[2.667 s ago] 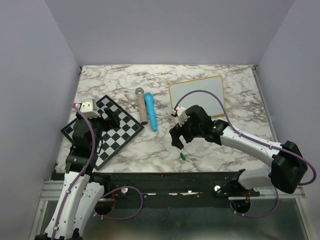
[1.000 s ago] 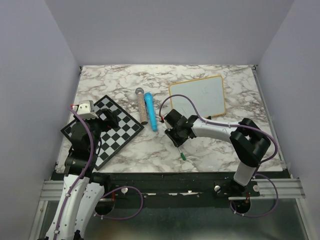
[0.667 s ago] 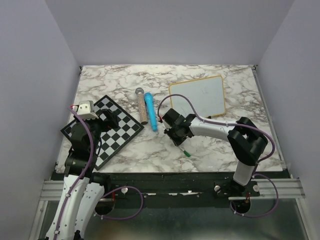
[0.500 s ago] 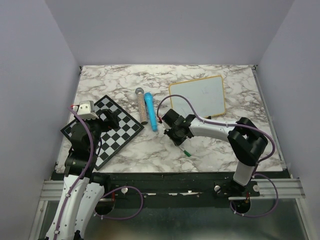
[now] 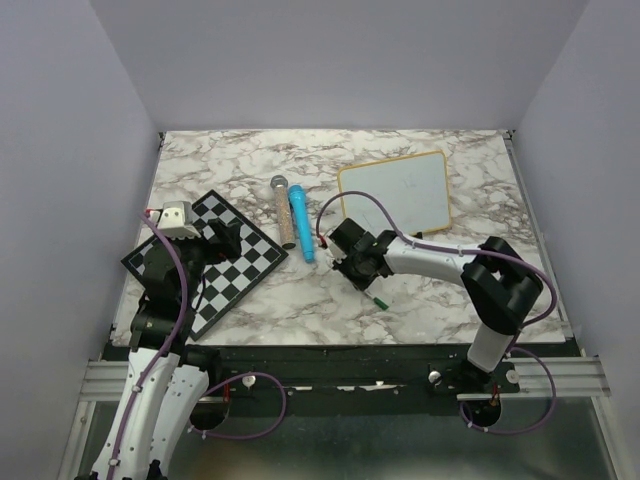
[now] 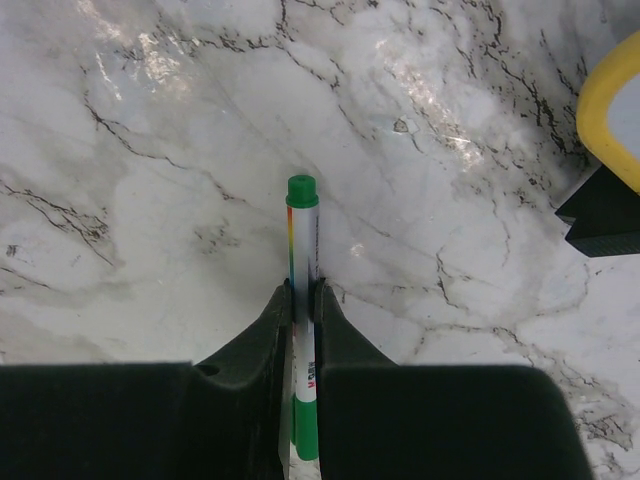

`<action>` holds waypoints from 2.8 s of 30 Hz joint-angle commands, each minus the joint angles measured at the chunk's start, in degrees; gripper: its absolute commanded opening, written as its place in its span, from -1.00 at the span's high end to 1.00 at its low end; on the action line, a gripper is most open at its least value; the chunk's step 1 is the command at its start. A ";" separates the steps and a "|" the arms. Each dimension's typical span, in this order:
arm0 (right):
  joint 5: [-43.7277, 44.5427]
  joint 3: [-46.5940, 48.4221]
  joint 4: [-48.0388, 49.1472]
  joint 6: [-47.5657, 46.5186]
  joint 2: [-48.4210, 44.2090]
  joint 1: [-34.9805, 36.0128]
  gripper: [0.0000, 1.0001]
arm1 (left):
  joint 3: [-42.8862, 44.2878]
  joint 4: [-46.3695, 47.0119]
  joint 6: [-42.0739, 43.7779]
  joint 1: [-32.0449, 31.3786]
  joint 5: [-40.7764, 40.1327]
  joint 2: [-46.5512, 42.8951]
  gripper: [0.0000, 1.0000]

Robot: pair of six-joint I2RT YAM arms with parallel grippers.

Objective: Write a sentence on the whiteboard
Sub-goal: Pick up the whiteboard marker from the center of the board, then pass from the right arm to the left

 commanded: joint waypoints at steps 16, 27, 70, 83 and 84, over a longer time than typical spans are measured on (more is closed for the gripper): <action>-9.91 -4.58 0.73 -11.09 -6.04 -6.07 0.99 | -3.12 6.52 -7.76 0.09 12.66 1.45 -0.97; -18.44 -4.32 0.64 -11.19 -9.38 -10.29 0.99 | -6.98 13.90 -16.90 -12.55 16.99 7.51 -0.81; -51.41 -6.51 6.62 2.00 -17.38 -25.15 0.99 | -4.35 73.67 -39.58 -48.24 10.13 68.52 -0.08; -53.86 -7.92 8.64 5.16 -18.17 -27.70 0.99 | -3.73 69.46 -36.95 -48.33 11.27 66.67 0.92; -54.13 -7.92 8.73 4.99 -18.17 -27.79 0.98 | -3.65 68.85 -36.51 -48.33 11.19 66.24 1.00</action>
